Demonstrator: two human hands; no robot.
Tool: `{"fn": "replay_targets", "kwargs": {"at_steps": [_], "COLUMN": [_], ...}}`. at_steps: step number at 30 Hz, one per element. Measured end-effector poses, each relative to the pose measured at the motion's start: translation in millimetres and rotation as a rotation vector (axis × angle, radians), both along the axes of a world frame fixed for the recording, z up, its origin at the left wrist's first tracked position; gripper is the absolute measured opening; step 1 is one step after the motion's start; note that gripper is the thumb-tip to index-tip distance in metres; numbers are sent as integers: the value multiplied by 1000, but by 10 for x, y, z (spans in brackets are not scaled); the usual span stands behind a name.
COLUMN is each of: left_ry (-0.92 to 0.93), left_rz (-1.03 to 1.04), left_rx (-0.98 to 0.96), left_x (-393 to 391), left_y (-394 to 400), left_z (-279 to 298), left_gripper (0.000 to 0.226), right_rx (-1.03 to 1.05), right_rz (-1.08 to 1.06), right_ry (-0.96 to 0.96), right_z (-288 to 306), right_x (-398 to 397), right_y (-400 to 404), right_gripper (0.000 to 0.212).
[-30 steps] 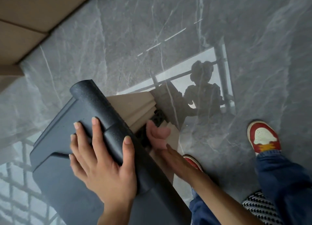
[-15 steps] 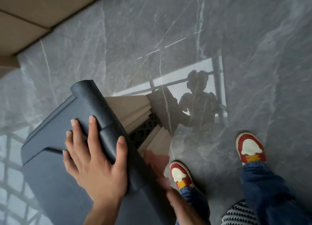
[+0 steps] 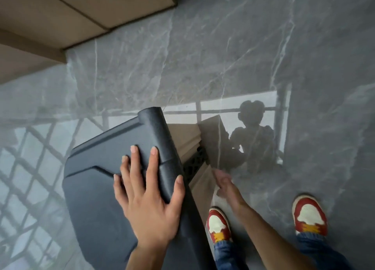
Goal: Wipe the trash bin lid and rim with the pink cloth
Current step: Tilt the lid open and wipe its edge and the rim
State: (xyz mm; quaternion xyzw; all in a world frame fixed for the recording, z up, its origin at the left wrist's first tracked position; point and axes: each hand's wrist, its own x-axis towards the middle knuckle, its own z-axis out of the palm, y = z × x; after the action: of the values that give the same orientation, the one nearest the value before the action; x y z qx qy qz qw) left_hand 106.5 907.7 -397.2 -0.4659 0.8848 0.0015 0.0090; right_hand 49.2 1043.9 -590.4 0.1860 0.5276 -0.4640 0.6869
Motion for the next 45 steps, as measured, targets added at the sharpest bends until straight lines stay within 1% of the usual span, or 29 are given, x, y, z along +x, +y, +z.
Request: {"fn": "replay_targets", "kwargs": {"at_steps": [1, 3, 5, 7, 10, 13, 16, 18, 20, 23, 26, 29, 31, 32, 34, 36, 38, 39, 41, 42, 43, 44, 45], "left_ry": [-4, -22, -30, -28, -16, 9, 26, 44, 63, 62, 11, 64, 154, 206, 266, 234, 176, 142, 49, 9, -13, -26, -35], "left_rz": [-2, -8, -11, -14, -13, -7, -10, 2, 20, 59, 75, 95, 193, 287, 540, 792, 993, 1070, 1144, 1151, 1152, 1150, 1144], "left_rx": [4, 15, 24, 34, 53, 63, 78, 86, 99, 107, 131, 158, 199, 201, 140, 78, 118, 155, 182, 176, 164, 150, 137], "left_x": [5, 9, 11, 9, 33, 34, 28, 26, 38, 11, -49, -80, -123, -150, -208, -258, -331, -377, -458, -482, -493, -494, -490], "left_y": [-4, -10, -13, -15, -20, -37, -38, -14, 14, -33, -29, -140, -207, -249, -381, -597, -850, -951, -1065, -1086, -1088, -1077, -1067], "left_z": [8, 19, 37, 52, 60, 49, 79, 57, 41, 29, 102, 218, 345, 405, 475, 464, 398, 348, 238, 192, 156, 133, 119], "left_gripper": [71, 70, 69, 69, 71, 73, 72, 74, 75, 74, 63, 50, 46, 46, 48, 53, 60, 62, 67, 67, 67, 67, 67], "right_rx": [-60, -160, -229, -235, -255, -296, -328, -342, -324, -311, -314, -324, -310, -309, -317, -331, -354, -378, -401, -422, -453, -492, -538], "right_rz": [14, 4, -18, -48, -58, -28, 0, 34, 69, 194, 329, 471, 518, 543, 627, 784, 994, 1106, 1275, 1316, 1336, 1357, 1378], "right_ry": [60, 144, 152, 144, 74, 11, -82, -106, -89, -50, -35, 7, -14, -26, -15, 49, 134, 162, 160, 128, 84, 24, -57], "right_z": [47, 239, 507, 782, 1171, 1449, 1698, 1762, 1773, 1716, 1645, 1630, 1597, 1566, 1510, 1438, 1389, 1372, 1339, 1308, 1285, 1260, 1271], "right_x": [-166, -526, -877, -1257, -1761, -2134, -2382, -2523, -2684, -2858, -2929, -2890, -2839, -2809, -2713, -2598, -2455, -2372, -2166, -2058, -1945, -1840, -1743], "right_y": [-1, -12, -55, -130, -315, -588, -919, -1102, -1321, -1683, -2028, -2343, -2516, -2605, -2776, -2923, -3041, -3089, -3171, -3184, -3174, -3156, -3146], "right_gripper": [48, 51, 53, 53, 49, 55, 55, 57, 60, 61, 58, 54, 55, 52, 51, 50, 47, 53, 84, 88, 76, 56, 41]}}
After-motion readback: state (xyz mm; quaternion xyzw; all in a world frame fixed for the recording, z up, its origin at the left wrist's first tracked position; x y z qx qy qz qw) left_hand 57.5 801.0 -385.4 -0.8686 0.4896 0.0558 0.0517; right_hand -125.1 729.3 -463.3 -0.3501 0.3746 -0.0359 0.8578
